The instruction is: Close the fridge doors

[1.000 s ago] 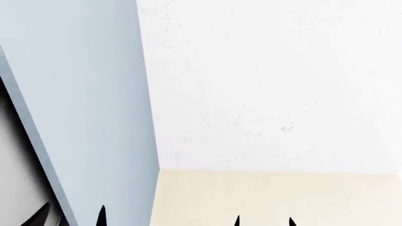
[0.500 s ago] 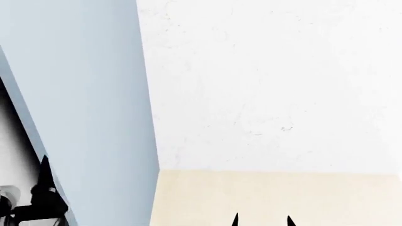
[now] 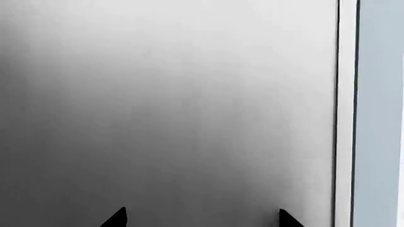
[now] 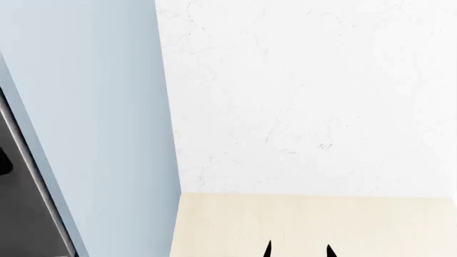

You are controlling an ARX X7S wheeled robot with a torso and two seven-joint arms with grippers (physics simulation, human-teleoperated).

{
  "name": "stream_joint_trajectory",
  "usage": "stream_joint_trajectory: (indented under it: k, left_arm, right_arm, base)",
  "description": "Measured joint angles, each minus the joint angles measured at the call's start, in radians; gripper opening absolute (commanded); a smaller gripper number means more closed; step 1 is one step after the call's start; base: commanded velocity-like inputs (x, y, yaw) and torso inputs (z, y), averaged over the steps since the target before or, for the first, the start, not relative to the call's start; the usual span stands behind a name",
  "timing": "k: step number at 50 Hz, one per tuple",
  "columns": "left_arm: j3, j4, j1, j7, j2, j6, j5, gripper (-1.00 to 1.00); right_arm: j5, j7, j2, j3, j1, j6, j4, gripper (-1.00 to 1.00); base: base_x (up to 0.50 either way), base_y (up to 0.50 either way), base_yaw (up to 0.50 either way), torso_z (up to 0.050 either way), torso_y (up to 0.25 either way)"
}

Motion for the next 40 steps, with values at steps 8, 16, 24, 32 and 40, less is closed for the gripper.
stream_joint_trajectory:
  k: [8, 16, 24, 32, 40]
  left_arm:
    - [0.011, 0.014, -0.048, 0.011, -0.023, -0.017, -0.011, 1.0]
    - [0.038, 0.285, 0.151, 0.006, -0.022, -0.059, -0.033, 1.0]
    - [0.074, 0.435, 0.334, 0.011, -0.013, -0.057, -0.049, 1.0]
    - [0.111, 0.463, 0.456, 0.018, 0.011, -0.028, -0.046, 1.0]
    - [0.14, 0.424, 0.512, 0.024, 0.044, -0.001, -0.046, 1.0]
  right_arm:
    - [0.004, 0.001, 0.003, -0.003, 0.004, -0.004, 0.007, 1.0]
    - [0.012, 0.002, 0.011, -0.005, -0.001, 0.002, 0.0, 1.0]
    - [0.02, 0.008, 0.019, -0.009, -0.009, 0.016, -0.021, 1.0]
    - [0.026, 0.014, 0.025, -0.011, -0.017, 0.023, -0.039, 1.0]
    - [0.02, 0.023, 0.032, -0.016, -0.023, 0.025, -0.053, 1.0]
  base:
    - [0.0, 0.0, 0.0, 0.001, 0.003]
    - [0.0, 0.0, 0.0, 0.0, 0.0]
    - [0.0, 0.0, 0.0, 0.0, 0.0]
    - [0.0, 0.0, 0.0, 0.0, 0.0]
    - [0.0, 0.08, 0.0, 0.0, 0.0]
